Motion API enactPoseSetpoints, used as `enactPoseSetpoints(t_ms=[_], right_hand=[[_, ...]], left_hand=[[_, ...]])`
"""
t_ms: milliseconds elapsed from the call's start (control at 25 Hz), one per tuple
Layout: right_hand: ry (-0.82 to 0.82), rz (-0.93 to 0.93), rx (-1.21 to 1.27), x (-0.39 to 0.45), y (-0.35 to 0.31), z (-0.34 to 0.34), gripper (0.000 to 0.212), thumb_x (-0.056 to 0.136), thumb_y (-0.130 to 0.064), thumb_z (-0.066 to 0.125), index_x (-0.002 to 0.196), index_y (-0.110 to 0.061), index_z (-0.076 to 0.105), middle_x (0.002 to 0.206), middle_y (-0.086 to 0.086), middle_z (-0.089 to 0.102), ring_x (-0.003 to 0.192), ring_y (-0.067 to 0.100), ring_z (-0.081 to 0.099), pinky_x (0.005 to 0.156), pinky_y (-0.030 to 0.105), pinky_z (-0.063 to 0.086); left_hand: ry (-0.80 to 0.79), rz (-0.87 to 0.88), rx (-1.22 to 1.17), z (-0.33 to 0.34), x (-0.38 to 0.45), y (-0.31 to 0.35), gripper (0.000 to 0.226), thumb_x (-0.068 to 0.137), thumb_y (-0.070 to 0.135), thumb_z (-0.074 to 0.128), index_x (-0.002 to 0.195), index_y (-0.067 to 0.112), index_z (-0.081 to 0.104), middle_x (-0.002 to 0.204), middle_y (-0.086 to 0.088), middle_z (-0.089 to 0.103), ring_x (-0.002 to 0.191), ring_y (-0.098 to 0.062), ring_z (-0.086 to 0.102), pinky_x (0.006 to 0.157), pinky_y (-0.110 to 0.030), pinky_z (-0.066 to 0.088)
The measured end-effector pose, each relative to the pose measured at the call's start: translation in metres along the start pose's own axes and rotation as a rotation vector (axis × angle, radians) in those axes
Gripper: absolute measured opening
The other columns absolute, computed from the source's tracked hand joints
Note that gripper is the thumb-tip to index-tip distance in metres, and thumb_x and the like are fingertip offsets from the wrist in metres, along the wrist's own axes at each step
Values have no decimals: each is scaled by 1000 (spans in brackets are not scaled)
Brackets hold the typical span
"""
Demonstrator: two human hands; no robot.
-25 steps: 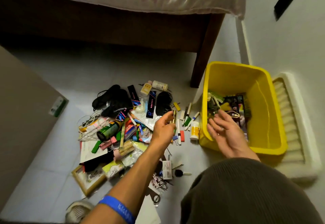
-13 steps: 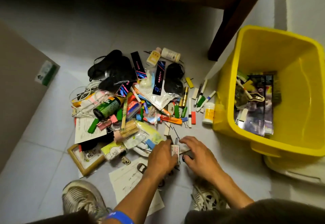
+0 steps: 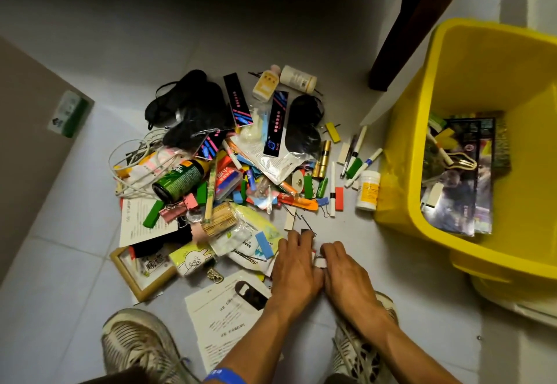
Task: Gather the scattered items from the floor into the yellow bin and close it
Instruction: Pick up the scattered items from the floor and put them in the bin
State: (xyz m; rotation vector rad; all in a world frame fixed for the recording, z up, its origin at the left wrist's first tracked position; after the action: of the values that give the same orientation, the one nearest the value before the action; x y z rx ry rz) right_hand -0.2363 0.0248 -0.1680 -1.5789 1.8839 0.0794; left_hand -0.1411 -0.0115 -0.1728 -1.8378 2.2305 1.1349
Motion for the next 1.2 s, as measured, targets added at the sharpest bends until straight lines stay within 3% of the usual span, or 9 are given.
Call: enactPoseSetpoints(t_ms=[240,400,480,560,640,720,800,960,1200], right_hand=[[21,189,104,9,6,2,18,86,-29,62,93,-20,48,100,0,46,71,17,50,59,27,38],[39,402,778,9,26,11,13,83,-11,62,79,-13,49,68,10,65,52,22,62,51,41,54],[-10,463,974,8,30,18,14,82,0,54,77,-12,50,61,15,63,47,26,63,52,46,56],[-40,502,1103,8,27,22,25,76,7,45,69,-16,53,61,18,59,50,31,63,52,47,56],[-32,513,1157,13,24,22,30,72,9,41,66,-16,55,62,17,55,51,34,64,49,44,54],[-5,487,1069,23,18,16,24,75,7,42,72,-14,54,65,15,58,50,30,63,49,45,55],[12,420,813,34,9,7,12,80,-6,53,84,-17,54,79,7,64,61,21,62,54,43,53],[83,233,260,48,-12,4,40,86,-40,63,116,-21,46,112,-1,48,95,19,55,74,31,46],[222,107,43,56,-29,3,31,89,-23,57,117,-13,49,117,8,50,96,25,55,73,32,45]], left_hand=[[249,-84,-307,-43,-20,-28,26,78,7,47,99,18,58,103,3,43,98,-16,43,82,-27,41],[296,-317,-585,-59,-30,-62,31,81,-6,52,84,23,62,96,3,54,88,-16,57,74,-32,53],[296,-437,-790,-58,-34,-75,38,80,-11,46,81,22,65,86,2,64,75,-12,66,57,-26,56],[314,-552,-895,-57,-42,-84,35,87,-6,44,78,18,67,71,1,68,59,-10,69,44,-25,52],[358,-580,-759,-65,-46,-90,24,94,20,49,75,20,64,70,3,68,64,-16,69,53,-38,58],[303,-516,-467,-72,-45,-88,35,87,62,45,87,28,56,89,7,65,81,-17,65,69,-42,57],[181,-412,-147,-69,-38,-82,59,77,80,41,111,32,45,107,7,52,95,-16,57,79,-38,53],[196,-257,112,-64,-27,-65,48,90,51,55,125,23,37,116,-1,51,103,-23,55,75,-34,45],[244,-230,65,-74,-5,-60,20,91,38,50,97,20,49,91,-2,61,83,-26,59,66,-35,37]])
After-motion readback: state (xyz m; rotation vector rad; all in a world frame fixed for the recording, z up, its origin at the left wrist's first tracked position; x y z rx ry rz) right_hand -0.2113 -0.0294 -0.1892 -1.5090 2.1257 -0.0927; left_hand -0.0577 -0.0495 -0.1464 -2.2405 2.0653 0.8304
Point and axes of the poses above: each hand's wrist, its own x-axis towards the middle knuckle, its own z-axis out of the palm, y = z × x, the point moved 8 cm from there along x, towards the middle knuckle
